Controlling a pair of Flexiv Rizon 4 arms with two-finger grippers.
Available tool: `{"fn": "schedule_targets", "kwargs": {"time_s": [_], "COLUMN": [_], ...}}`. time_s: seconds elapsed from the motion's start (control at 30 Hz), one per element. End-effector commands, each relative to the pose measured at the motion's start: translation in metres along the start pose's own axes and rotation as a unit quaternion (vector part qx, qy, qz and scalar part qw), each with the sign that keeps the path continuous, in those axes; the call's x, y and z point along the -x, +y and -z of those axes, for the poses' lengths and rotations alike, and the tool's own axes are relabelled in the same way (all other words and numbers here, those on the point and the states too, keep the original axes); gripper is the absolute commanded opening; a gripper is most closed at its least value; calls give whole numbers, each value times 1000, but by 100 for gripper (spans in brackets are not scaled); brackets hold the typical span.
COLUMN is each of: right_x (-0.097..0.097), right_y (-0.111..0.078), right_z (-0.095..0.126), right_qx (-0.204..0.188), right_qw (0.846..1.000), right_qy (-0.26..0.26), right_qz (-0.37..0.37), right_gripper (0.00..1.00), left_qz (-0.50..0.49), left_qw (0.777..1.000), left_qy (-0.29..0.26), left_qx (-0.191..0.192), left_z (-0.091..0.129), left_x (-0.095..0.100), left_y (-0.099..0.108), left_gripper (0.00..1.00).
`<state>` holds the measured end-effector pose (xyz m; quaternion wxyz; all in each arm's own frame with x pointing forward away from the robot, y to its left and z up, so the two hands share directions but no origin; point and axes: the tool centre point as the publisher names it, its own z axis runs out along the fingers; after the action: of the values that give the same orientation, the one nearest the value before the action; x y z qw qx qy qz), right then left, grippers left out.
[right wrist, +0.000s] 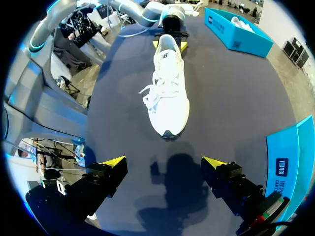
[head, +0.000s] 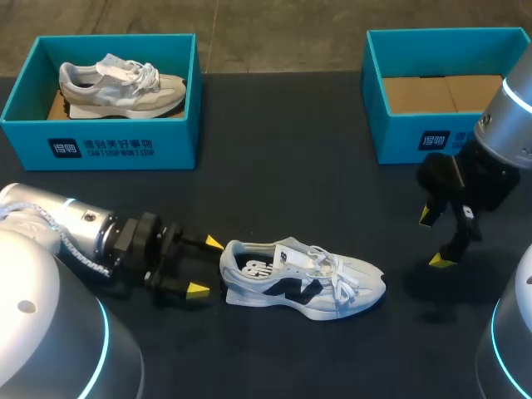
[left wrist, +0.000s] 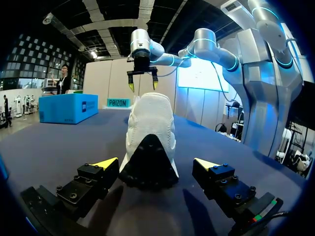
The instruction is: Take the shoe out of the shoebox, open the shoe tongue, remove and reinsert the insole, then place the shoe into the shoebox
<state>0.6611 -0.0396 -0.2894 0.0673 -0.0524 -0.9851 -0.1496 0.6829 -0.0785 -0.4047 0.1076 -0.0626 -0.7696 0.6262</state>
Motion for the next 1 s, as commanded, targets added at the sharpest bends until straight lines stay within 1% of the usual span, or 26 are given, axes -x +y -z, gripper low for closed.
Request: {"fn": "schedule_targets", "kwargs": {"time_s": [0.03,0.57,0.73,1.0], "right_x": [0,0,0,0], "right_y": [0,0,0,0], "right_z": [-1,-1,-1,-1], "right_qx": [-1,-1,-1,-1], "right_qw": [1000,1000,1000,1000], "right_qy": [0,0,0,0], "right_qz": [0,0,0,0], "right_gripper": [100,100,100,100], "left_qz": [-3,-2,2,6], "left_qw": [1000,1000,1000,1000], "left_qy": [0,-4,-7,-8], "left_qx": [0,-6,-10,-16], "left_z": [-5,-22,-27,-34], "left_x": [2,4,9,9], "left_y": [-1,-2,0,2], "left_gripper": [100,100,100,100]}}
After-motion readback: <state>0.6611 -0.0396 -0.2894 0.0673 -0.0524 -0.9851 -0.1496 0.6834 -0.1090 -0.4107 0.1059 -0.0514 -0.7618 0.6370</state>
